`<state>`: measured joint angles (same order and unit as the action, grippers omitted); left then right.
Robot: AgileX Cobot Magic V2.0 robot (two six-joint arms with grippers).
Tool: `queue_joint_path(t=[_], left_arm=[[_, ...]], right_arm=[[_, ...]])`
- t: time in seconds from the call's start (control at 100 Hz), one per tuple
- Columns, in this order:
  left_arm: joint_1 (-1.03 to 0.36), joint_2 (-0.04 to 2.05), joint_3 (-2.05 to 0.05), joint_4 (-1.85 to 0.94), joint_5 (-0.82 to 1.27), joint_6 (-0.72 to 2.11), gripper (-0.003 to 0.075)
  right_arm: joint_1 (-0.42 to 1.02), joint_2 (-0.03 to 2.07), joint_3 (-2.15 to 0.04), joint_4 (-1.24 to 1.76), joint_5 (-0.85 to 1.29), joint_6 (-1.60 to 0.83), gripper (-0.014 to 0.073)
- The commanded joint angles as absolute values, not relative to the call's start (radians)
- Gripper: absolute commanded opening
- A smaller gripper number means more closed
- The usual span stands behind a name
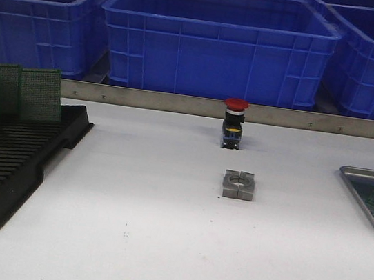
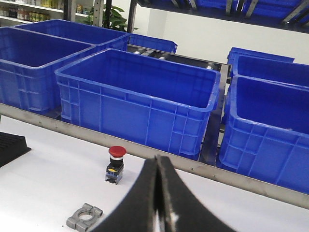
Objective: Place circuit board on tray
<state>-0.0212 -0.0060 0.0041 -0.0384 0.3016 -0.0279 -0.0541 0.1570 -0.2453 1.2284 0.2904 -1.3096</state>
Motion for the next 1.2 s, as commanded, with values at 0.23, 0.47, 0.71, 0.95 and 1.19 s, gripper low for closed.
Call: queue_joint_path(t=[0.23,0.47,0.71,0.95,1.19], left_arm=[[-0.019,-0.033,0.024,-0.048,0.23,-0.039,-0.002],[-0.019,-0.033,0.024,-0.048,0.23,-0.039,-0.002],[-0.019,-0.033,0.024,-0.048,0.23,-0.039,-0.002],[-0.019,-0.033,0.024,-0.048,0.23,-0.039,-0.002],[-0.019,-0.033,0.024,-0.048,0.23,-0.039,-0.002]], right_arm=[[-0.052,0.166,-0.271,1.255,0.266,-1.32,-0.006],[-0.052,0.166,-0.271,1.255,0.266,-1.32,-0.006],[-0.052,0.166,-0.271,1.255,0.265,-1.32,-0.006],[-0.059,0.166,-0.242,1.11,0.098,-1.261,-0.006],[-0.063,0.155,-0.129,0.313,-0.016,-0.363,-0.006]])
